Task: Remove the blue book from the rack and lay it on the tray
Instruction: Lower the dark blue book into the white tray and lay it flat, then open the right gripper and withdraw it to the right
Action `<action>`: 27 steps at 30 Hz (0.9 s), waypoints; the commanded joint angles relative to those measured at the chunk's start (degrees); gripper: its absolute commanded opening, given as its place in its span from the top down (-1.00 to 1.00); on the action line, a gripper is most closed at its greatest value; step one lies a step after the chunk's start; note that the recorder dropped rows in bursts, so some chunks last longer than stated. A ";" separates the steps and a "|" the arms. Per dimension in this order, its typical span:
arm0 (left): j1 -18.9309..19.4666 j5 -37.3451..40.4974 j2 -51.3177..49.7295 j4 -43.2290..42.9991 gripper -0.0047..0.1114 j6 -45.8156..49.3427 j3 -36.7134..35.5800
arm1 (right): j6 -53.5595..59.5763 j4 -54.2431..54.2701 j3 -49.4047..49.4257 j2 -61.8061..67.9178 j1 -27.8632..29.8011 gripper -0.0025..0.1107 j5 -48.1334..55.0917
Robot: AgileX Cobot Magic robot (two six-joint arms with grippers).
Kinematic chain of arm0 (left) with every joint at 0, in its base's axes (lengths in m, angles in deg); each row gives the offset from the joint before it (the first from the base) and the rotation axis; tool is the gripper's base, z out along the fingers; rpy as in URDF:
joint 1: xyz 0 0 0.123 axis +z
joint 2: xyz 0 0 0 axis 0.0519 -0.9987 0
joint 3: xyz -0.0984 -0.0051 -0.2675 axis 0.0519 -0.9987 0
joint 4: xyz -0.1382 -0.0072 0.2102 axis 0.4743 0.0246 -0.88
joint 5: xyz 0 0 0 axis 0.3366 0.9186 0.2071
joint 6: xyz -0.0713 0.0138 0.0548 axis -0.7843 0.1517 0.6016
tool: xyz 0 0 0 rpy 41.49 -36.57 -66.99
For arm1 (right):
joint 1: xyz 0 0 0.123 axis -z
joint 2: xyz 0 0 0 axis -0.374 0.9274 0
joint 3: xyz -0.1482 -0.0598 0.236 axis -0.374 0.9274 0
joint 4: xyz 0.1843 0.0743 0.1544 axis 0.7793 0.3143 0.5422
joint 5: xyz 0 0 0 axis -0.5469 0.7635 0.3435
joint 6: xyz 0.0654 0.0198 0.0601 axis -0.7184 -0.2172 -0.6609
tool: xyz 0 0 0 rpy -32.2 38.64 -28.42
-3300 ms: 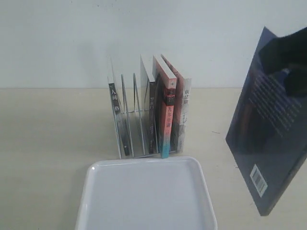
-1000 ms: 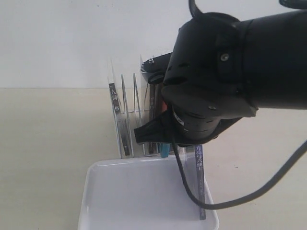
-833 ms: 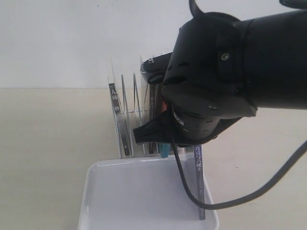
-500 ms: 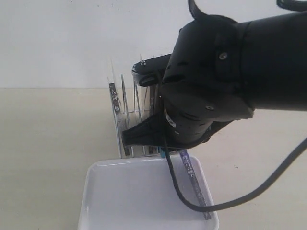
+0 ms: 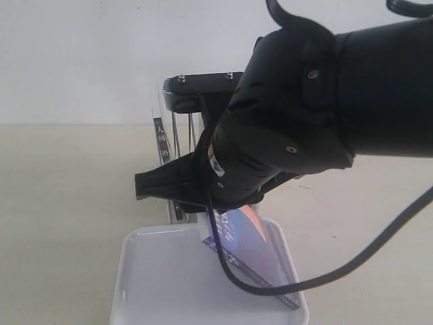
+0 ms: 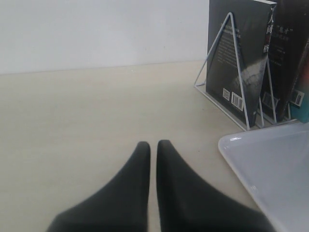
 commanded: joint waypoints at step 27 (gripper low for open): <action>0.18 -0.17 0.12 0.16 0.85 0.23 0.17 | 10.78 -0.16 -0.08 -7.36 0.05 0.22 4.50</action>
